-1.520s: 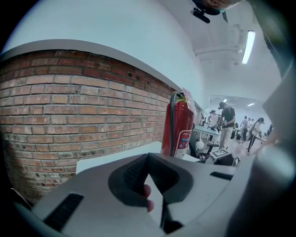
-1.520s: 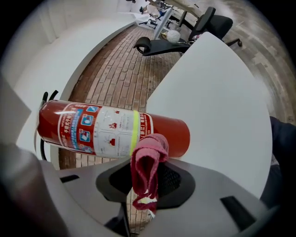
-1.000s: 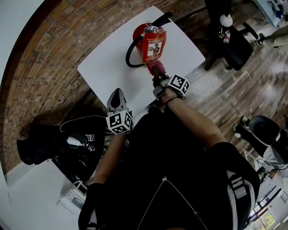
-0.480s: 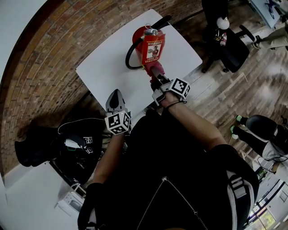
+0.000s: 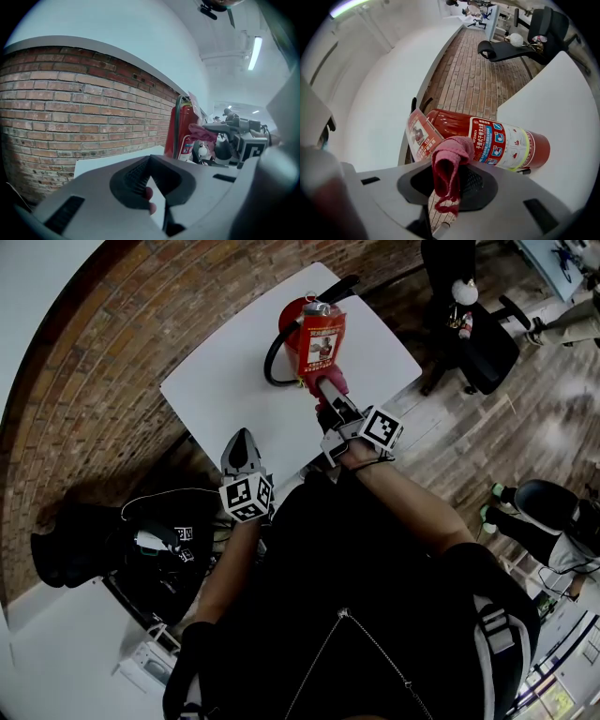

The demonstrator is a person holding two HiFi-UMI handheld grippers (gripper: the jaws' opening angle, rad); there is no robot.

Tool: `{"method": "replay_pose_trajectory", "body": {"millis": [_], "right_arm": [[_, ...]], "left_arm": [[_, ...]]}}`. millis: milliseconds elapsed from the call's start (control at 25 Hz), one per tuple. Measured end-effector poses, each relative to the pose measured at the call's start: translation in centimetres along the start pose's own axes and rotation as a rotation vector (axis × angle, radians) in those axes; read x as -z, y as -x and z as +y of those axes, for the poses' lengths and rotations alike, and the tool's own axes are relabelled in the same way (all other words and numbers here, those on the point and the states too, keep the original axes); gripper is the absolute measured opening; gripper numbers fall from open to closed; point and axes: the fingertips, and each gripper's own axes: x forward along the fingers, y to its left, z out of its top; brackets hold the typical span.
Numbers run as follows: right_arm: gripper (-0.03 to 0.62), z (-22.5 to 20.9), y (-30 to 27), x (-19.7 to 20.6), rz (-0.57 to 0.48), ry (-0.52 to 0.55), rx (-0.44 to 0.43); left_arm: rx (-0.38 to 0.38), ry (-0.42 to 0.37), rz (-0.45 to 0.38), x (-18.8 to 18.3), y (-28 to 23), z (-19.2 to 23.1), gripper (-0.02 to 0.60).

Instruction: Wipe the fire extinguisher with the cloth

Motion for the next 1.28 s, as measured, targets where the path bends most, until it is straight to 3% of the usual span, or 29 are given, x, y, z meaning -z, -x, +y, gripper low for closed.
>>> {"method": "replay_pose_trajectory", "body": {"millis": [200,400,600,1000,1280], "right_arm": [[0.115,0.9,-0.1,-0.1,0.01,0.042,-0.041],[0.115,0.3,0.9,0.6,0.058,0.095,-0.01],[0.115,0.4,3.0,1.9,0.165,0.299,0.035],[0.114,4.0,8.3,1.4,0.315,0.882,0.017],[0.114,6.9,10.2,-0.8,0.344,1.027,-0.045]], "left_arm": [[-0.001,0.002,-0.002,0.1,0.1,-0.1,0.005],[0.001,0.001,-0.011,-0.1,0.3,-0.5,0.005],[0.008,0.011,-0.026,-0.8,0.8,-1.1,0.006],[0.134,-0.023,-0.112,-4.6,1.2,-7.0,0.005],[0.18,-0.043,-0.172,-8.0,0.9,-11.8,0.005]]}}
